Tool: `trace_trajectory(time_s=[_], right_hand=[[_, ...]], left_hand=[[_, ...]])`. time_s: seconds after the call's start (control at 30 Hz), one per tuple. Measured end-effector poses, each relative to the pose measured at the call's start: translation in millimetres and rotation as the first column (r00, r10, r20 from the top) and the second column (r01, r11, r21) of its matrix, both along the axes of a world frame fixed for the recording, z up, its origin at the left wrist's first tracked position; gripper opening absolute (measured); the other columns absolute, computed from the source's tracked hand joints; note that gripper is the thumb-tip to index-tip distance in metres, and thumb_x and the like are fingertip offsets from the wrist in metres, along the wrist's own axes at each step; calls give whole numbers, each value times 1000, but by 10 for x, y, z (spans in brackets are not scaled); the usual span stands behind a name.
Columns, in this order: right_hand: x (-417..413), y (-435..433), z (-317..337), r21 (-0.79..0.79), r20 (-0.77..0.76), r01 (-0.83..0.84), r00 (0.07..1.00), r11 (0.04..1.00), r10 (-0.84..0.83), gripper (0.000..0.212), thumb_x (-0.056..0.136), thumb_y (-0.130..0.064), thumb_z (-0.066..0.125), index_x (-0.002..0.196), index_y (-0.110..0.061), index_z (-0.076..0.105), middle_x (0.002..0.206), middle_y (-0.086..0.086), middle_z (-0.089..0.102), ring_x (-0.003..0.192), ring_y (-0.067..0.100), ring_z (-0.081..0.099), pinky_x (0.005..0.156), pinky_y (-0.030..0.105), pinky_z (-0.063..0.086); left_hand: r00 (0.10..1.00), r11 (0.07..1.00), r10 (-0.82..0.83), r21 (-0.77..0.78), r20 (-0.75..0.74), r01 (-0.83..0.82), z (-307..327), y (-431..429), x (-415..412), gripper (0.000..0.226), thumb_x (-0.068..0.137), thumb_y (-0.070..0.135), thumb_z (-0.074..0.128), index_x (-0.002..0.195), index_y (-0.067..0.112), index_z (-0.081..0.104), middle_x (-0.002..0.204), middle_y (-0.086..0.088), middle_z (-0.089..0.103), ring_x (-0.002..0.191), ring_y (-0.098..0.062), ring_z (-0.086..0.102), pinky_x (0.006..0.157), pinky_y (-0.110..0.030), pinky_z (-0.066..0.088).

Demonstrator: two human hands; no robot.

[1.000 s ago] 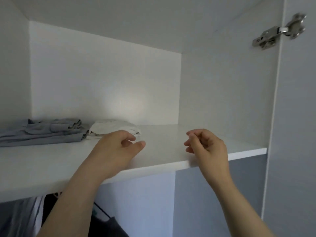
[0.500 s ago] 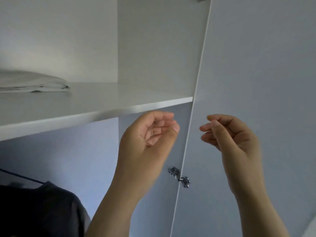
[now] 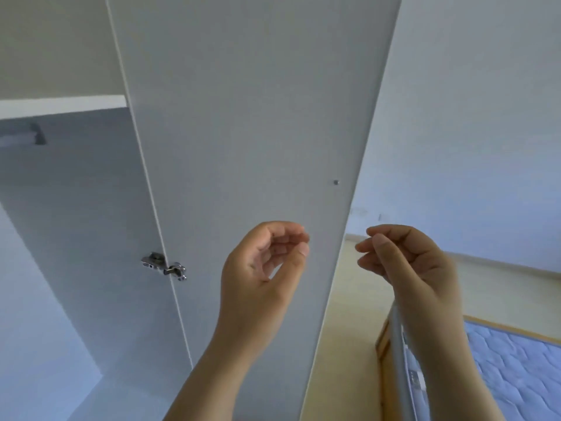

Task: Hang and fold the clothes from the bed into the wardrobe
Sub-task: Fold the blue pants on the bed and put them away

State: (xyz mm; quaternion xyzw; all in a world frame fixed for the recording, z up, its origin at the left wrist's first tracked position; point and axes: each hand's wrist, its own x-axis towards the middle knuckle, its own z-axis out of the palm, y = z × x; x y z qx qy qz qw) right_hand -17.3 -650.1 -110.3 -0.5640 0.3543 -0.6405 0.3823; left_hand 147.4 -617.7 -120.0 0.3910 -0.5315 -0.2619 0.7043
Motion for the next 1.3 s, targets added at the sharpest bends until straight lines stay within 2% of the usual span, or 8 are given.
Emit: trace_trajectory(time_s=[0.23,0.4,0.63,0.73,0.83,1.03,1.3], right_hand=[[-829,-80,-349,170,-57,177,984,969,-169,14,93,-1,56,93,-7,69,78,8,73,68,13,68,66,18,55],[-1111,-230,-566,236,-84,292,956,927,-280,13,92,-1,57,93,-7,68,77,6,73,66,9,66,66,17,54],[-1318,-381,-829,319,-132,479,877,818,-462,14,93,0,57,93,-7,68,79,7,74,68,9,67,67,17,54],[-1442,-401,-903,345,-140,542,837,767,-529,14,92,1,57,94,-7,68,79,7,74,67,9,68,66,16,54],[-1620,-442,-964,365,-145,586,803,723,-578,14,92,0,57,93,-8,69,82,8,73,70,9,69,66,17,54],[-2178,-729,-1126,406,-164,626,766,665,-622,16,92,-1,58,93,-12,69,82,6,74,73,13,69,71,21,57],[-3316,-1406,-1212,416,-186,618,776,667,-603,16,92,-4,58,93,-16,69,81,2,75,74,11,70,70,18,54]], left_hand=[[970,952,-245,190,9,238,-424,-352,-819,17,81,18,65,98,18,69,94,1,74,93,-16,70,79,-19,53],[918,888,-396,265,23,377,-600,-705,-1102,14,88,5,67,97,16,69,94,0,73,92,-15,69,84,-24,55],[789,748,-614,319,0,582,-830,-1243,-1402,15,88,0,65,94,13,68,91,-3,72,88,-14,69,79,-19,53],[724,675,-689,350,-13,649,-930,-1411,-1562,10,86,8,68,94,14,68,90,-3,73,86,-14,69,77,-17,52],[690,634,-723,375,-21,676,-994,-1590,-1763,15,80,19,67,94,16,69,90,-2,73,84,-12,69,74,-14,50],[662,602,-750,425,9,676,-1123,-2051,-2361,14,79,23,66,93,20,69,90,1,74,86,-14,69,76,-18,52],[677,640,-731,430,85,637,-1098,-2730,-3454,15,78,26,66,92,20,69,91,2,74,87,-13,69,78,-21,53]])
